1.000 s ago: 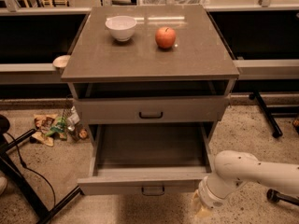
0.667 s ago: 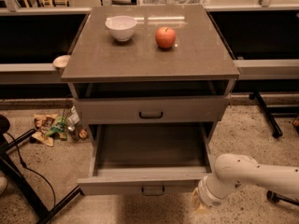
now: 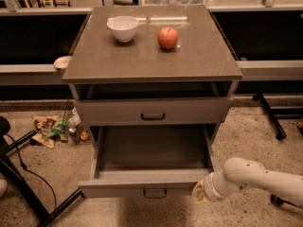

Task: Close middle drawer

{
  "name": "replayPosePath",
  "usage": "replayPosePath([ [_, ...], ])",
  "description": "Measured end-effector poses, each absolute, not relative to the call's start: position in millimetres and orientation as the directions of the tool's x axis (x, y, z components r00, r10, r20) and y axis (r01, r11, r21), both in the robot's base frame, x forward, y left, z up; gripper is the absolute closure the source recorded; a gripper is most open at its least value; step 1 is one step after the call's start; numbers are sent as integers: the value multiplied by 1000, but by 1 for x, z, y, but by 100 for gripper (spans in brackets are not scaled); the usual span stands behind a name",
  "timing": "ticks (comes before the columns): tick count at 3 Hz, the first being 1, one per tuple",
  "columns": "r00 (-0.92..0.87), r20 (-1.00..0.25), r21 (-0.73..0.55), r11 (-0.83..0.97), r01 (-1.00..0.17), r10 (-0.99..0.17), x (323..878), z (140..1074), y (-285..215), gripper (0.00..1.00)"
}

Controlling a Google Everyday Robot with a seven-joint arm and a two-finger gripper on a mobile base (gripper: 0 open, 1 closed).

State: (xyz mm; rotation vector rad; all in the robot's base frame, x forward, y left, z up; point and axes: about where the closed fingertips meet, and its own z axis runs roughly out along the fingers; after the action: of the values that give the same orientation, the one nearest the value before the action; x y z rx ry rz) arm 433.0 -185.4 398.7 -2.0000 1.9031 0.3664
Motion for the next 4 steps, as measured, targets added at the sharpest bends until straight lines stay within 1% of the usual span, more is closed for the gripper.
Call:
replayPosePath([
  [1,85,-441,-143,-24,-989,-894,455,398,-187,82],
  [3,108,-475,-224,2,-975,-873,487,406,-192,35],
  [4,115,-489,-228,0,-974,-865,503,404,-192,12],
])
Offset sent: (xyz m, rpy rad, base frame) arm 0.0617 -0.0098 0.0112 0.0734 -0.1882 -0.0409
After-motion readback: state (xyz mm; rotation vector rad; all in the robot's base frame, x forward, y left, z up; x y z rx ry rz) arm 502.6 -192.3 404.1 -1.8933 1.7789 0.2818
